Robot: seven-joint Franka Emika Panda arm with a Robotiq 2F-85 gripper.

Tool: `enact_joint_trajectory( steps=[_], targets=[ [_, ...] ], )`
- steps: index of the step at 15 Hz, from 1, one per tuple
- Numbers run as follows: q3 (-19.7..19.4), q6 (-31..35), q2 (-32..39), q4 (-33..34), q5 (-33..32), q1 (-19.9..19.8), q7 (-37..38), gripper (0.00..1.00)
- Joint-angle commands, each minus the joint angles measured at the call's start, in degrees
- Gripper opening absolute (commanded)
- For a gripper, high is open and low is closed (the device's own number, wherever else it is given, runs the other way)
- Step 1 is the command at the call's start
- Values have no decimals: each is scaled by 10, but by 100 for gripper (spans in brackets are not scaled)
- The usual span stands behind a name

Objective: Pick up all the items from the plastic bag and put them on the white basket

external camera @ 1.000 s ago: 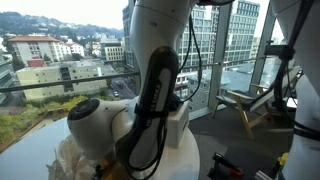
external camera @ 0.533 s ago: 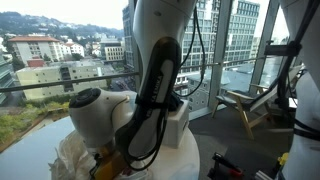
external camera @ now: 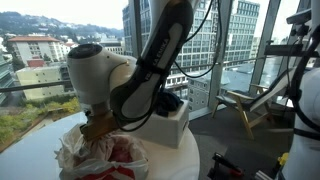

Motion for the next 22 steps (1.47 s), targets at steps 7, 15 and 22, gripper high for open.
enact_joint_trajectory(
  steps=[7,15,22],
  targets=[
    [-54,-94,-147,95,-157,-22,85,16],
    [-80,-222,-120,84,-290,-125,233,16],
    [-71,-283,-81,4,-253,-141,296,40]
  ],
)
